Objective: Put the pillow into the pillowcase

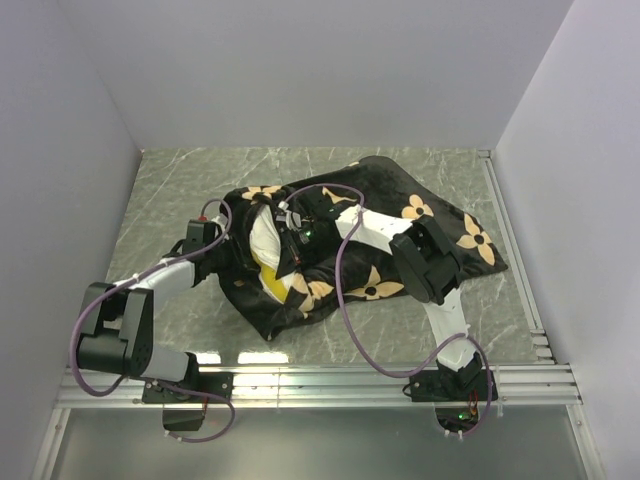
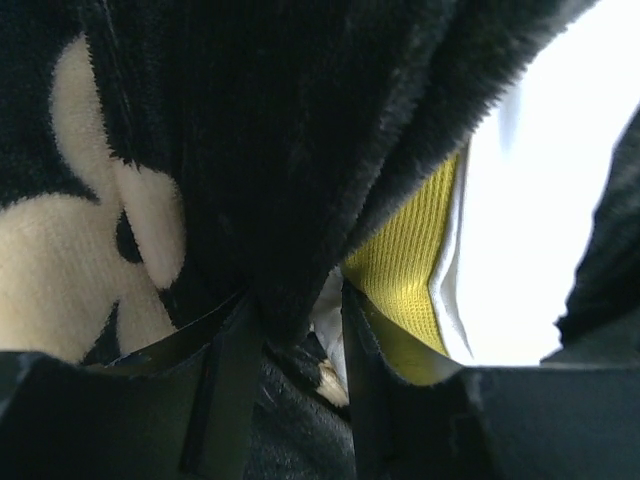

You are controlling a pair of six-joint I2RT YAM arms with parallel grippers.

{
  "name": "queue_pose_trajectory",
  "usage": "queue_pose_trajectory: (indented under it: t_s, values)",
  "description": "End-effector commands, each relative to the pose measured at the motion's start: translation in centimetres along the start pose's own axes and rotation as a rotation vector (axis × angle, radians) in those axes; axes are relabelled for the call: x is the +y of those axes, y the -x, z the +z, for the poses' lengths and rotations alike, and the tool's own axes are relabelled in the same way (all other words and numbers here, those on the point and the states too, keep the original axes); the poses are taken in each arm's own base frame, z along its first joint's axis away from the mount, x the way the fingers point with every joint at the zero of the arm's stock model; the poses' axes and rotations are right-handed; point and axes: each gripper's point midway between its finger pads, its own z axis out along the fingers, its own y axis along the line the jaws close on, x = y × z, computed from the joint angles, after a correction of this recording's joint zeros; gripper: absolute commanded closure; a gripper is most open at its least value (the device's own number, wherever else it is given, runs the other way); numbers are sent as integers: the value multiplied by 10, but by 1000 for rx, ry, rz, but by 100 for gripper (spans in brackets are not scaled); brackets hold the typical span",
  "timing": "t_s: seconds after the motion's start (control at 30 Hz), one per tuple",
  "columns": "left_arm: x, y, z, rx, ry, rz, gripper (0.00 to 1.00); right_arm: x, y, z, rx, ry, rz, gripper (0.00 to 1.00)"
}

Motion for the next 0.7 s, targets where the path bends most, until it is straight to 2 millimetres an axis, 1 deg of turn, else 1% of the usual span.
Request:
queue_pose_trajectory:
  t_s: [0.0, 0.1, 0.23, 0.27, 0.37, 0.47, 0.5, 0.57, 0.6, 0.67]
  values:
    - [13, -6, 5, 21, 77, -15, 59, 55, -3, -17, 4, 150, -51, 100]
    - [14, -12, 0, 23, 77, -17, 59, 56, -3, -20, -4, 154, -47, 100]
    - [10, -16, -11, 12, 57, -13, 61, 48, -4, -22, -7, 144, -27, 100]
    - [12, -16, -15, 0, 73, -17, 61, 47, -5, -21, -5, 140, -28, 100]
    - [16, -16, -18, -10, 96, -16, 62, 45, -5, -20, -5, 134, -23, 100]
    - [22, -15, -14, -13, 120, -13, 60, 47, -5, -19, -1, 141, -23, 100]
    - [18, -9, -12, -25, 112, -7, 60, 47, -4, -21, -6, 142, -25, 100]
    - [19, -7, -5, -10, 115, -3, 57, 48, -5, -21, -5, 145, -28, 100]
    - [12, -2, -3, -12, 96, 7, 56, 49, -6, -21, -1, 147, -30, 100]
    - [5, 0, 4, 3, 76, 23, 51, 49, -7, -21, 1, 150, -27, 100]
